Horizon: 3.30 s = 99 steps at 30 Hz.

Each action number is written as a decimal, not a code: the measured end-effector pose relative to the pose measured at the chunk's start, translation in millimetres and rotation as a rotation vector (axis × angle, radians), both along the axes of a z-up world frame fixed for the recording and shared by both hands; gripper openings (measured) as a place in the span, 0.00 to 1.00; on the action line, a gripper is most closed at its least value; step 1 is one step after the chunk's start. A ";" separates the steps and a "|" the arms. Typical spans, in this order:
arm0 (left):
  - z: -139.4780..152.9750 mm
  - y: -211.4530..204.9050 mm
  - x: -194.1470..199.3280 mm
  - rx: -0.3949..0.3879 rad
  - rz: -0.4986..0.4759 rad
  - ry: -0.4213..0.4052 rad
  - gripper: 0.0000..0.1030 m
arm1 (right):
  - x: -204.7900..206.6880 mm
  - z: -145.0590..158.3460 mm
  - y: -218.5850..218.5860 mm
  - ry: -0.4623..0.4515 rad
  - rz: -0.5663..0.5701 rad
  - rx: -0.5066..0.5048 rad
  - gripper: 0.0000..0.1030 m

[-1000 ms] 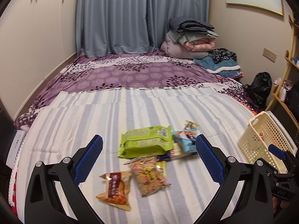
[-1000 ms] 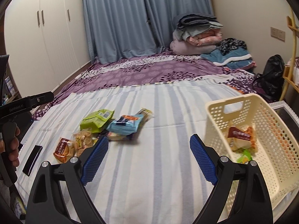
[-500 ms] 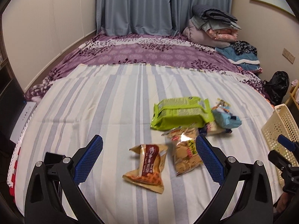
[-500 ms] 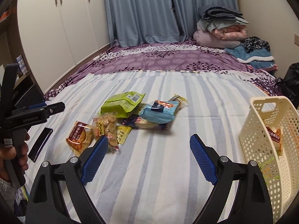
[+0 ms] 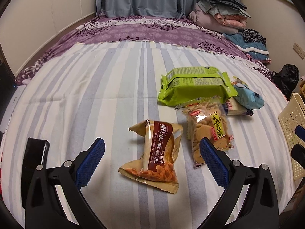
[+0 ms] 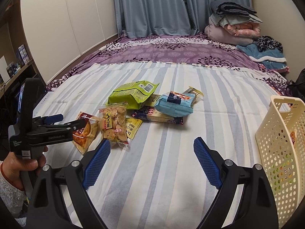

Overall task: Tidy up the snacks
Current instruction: 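Grasp a biscuit bag with the left tool while the right tool grasps a clear cookie bag, then carry both bags to the basket and release them inside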

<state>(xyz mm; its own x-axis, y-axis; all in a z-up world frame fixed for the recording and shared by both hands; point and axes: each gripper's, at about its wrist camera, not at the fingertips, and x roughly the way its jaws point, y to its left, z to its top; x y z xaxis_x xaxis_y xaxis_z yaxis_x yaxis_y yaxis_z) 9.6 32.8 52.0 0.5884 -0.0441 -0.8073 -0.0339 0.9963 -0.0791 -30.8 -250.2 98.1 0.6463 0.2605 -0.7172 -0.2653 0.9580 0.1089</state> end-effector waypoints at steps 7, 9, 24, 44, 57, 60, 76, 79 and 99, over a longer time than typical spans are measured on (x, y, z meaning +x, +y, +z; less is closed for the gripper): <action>-21.3 0.8 4.1 0.006 0.009 0.018 0.97 | 6.7 -10.4 11.7 0.026 0.017 -0.009 0.86; -26.5 -1.8 5.5 0.008 -0.004 0.026 0.88 | 8.9 -13.7 14.9 0.035 0.022 -0.012 0.86; -23.0 2.3 6.3 -0.037 -0.038 -0.010 0.46 | 39.6 -39.2 55.2 0.079 0.088 -0.023 0.86; -21.0 16.9 0.4 -0.063 -0.025 0.005 0.40 | 81.5 -77.0 125.1 0.107 0.225 -0.092 0.53; -27.8 -7.5 23.3 -0.035 -0.036 0.027 0.61 | 56.4 -55.1 57.8 0.070 0.111 -0.035 0.47; -34.6 -10.1 33.6 -0.023 -0.016 0.045 0.61 | 51.1 -51.0 46.2 0.065 0.095 -0.017 0.47; -10.7 -13.3 24.8 0.016 -0.011 -0.009 0.48 | 34.2 -16.9 9.0 -0.020 0.046 0.055 0.48; 5.1 -17.1 20.6 0.014 -0.019 -0.043 0.48 | 29.3 -10.2 0.6 -0.040 0.028 0.062 0.47; 90.1 -107.6 1.3 0.028 -0.217 -0.196 0.48 | -8.2 33.3 -112.4 -0.178 -0.219 0.112 0.47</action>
<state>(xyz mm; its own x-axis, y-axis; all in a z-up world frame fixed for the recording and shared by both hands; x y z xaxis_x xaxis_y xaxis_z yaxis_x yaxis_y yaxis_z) 11.0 -74.9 142.1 0.7125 -0.1650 -0.6820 0.1930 0.9806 -0.0357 -39.0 -362.7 131.5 0.8085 0.1721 -0.5627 -0.0782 0.9792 0.1871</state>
